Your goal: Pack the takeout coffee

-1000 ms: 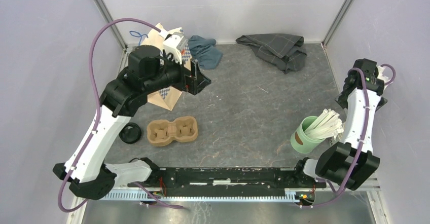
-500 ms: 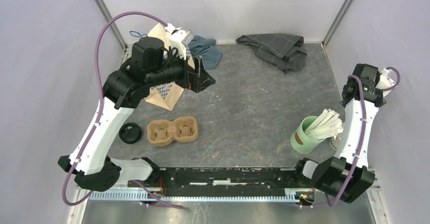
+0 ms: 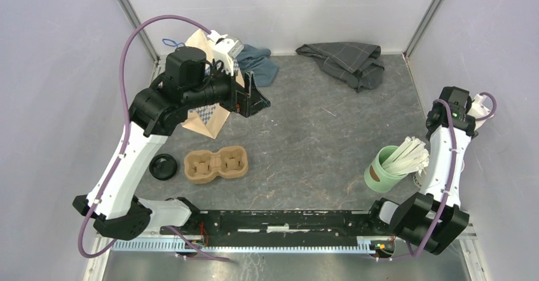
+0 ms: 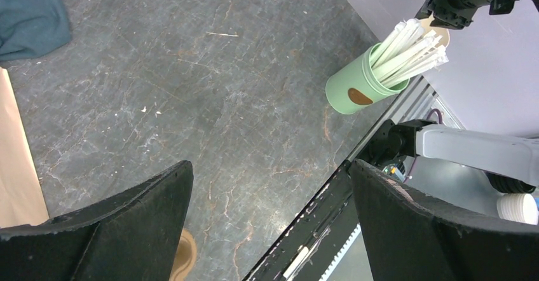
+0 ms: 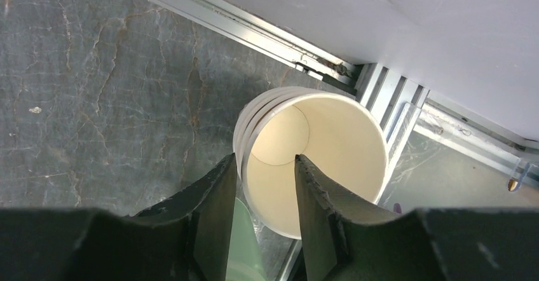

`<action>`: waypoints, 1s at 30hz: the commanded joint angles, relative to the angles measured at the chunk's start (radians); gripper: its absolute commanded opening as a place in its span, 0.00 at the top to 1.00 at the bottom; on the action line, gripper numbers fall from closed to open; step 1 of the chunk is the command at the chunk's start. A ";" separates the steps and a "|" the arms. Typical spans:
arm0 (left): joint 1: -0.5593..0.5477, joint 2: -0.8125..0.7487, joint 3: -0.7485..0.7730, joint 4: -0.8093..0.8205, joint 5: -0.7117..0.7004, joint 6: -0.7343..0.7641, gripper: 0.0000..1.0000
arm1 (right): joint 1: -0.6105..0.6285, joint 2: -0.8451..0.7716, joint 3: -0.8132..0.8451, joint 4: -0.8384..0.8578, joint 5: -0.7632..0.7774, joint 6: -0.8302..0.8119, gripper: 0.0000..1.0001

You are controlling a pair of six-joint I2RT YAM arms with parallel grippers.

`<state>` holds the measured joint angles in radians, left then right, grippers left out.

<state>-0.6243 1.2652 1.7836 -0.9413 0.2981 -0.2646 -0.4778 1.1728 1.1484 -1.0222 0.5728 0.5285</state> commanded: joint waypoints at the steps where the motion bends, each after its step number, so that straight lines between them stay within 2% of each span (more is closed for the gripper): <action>1: -0.006 -0.006 0.008 0.011 0.031 -0.020 0.00 | -0.008 -0.014 0.000 0.036 0.020 0.031 0.56; 5: -0.008 -0.004 0.005 0.010 0.039 -0.019 0.00 | -0.011 -0.014 -0.022 0.055 0.006 0.032 0.64; 11: -0.008 0.007 0.013 0.011 0.038 -0.017 0.00 | -0.013 -0.011 -0.034 0.069 0.007 0.033 0.65; 20: -0.009 0.017 0.019 0.010 0.039 -0.017 0.00 | -0.013 -0.012 -0.012 0.053 0.025 0.026 0.80; 25: -0.016 0.020 0.017 0.014 0.036 -0.015 0.00 | -0.013 -0.018 -0.005 0.044 0.019 0.026 1.00; 30: -0.027 0.014 0.006 0.017 0.031 -0.013 0.00 | -0.012 -0.024 0.025 0.027 0.020 0.003 1.00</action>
<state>-0.6395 1.2839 1.7832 -0.9413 0.3141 -0.2646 -0.4866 1.1721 1.1160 -0.9848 0.5667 0.5339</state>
